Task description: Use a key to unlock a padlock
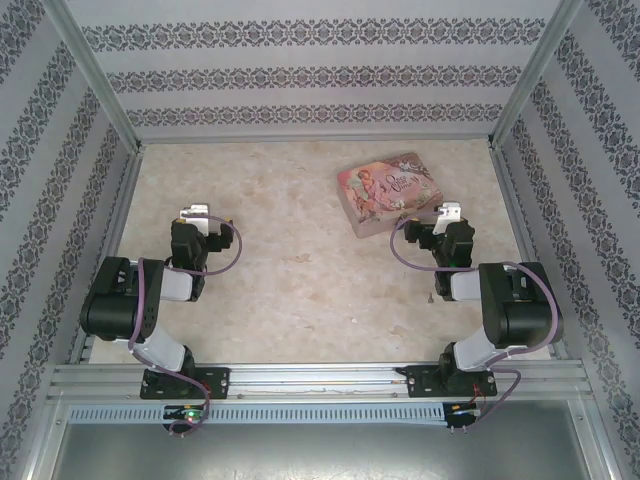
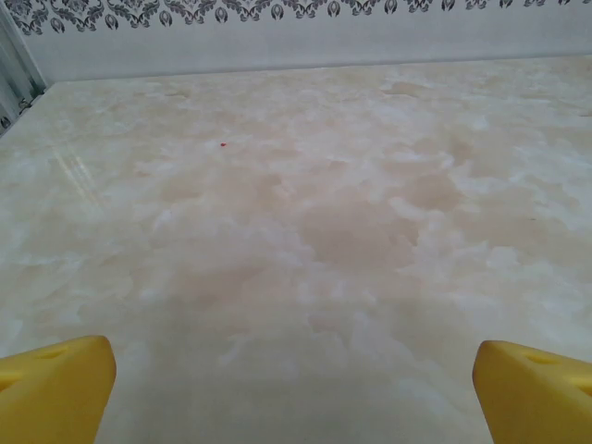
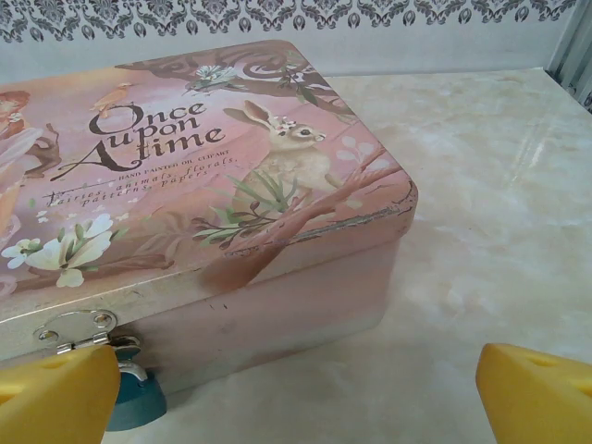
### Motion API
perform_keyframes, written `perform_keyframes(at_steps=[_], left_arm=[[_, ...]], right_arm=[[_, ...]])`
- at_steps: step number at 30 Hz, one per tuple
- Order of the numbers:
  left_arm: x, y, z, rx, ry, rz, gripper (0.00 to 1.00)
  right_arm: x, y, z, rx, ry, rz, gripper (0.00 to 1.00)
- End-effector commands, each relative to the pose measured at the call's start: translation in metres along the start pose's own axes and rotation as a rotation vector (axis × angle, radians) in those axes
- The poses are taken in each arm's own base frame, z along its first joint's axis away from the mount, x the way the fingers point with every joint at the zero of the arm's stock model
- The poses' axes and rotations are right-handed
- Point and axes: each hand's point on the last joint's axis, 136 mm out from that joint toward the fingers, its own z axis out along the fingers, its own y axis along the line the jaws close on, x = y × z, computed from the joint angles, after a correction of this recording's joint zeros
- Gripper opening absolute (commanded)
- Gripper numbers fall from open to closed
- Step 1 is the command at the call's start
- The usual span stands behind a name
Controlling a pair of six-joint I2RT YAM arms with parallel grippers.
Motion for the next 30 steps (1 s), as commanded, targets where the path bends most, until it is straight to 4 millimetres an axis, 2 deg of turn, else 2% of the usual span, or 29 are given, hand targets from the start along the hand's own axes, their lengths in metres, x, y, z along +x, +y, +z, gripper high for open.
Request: perform_keyframes(at_steps=[1, 8, 26, 30], left_arm=[[0.001, -0.002, -0.001, 0.019, 0.007, -0.012, 0.99], [0.001, -0.008, -0.002, 0.058, 0.005, 0.001, 0.99], [0.002, -0.002, -0.001, 0.023, 0.009, -0.013, 0.99], [-0.011, -0.001, -0.015, 0.022, -0.05, -0.016, 0.99]], right_arm=[[-0.014, 0.004, 0.001, -0.011, -0.035, -0.014, 0.98], [-0.014, 0.003, 0.0, -0.011, -0.036, -0.013, 0.99], [-0.014, 0.003, 0.0, -0.012, -0.038, -0.008, 0.98], [-0.024, -0.006, -0.01, 0.018, -0.069, 0.021, 0.98]])
